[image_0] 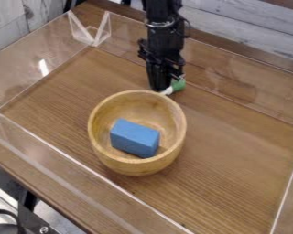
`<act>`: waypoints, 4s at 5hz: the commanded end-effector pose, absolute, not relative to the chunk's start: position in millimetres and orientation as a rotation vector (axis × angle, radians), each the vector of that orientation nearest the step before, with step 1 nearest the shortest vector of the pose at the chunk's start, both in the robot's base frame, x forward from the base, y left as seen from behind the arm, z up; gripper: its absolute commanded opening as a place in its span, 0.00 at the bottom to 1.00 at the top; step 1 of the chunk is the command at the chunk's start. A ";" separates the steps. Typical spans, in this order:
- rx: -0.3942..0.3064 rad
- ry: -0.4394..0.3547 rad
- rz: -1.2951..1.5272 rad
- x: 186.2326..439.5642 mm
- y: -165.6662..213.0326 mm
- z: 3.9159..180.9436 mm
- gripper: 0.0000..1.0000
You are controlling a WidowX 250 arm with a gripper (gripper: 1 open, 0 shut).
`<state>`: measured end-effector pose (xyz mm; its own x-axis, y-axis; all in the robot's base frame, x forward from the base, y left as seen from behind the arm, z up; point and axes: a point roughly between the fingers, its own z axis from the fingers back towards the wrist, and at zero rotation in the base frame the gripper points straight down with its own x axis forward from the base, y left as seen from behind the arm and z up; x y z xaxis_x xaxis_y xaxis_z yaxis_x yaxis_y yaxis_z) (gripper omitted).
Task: Put the green marker in the brown bowl
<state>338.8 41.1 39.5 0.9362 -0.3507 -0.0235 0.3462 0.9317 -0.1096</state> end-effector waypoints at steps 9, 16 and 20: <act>-0.047 -0.078 -0.467 349.7 45.2 75.3 1.00; -0.055 -0.144 -0.527 333.8 32.1 60.5 0.00; -0.064 -0.167 -0.551 318.1 23.9 78.0 0.00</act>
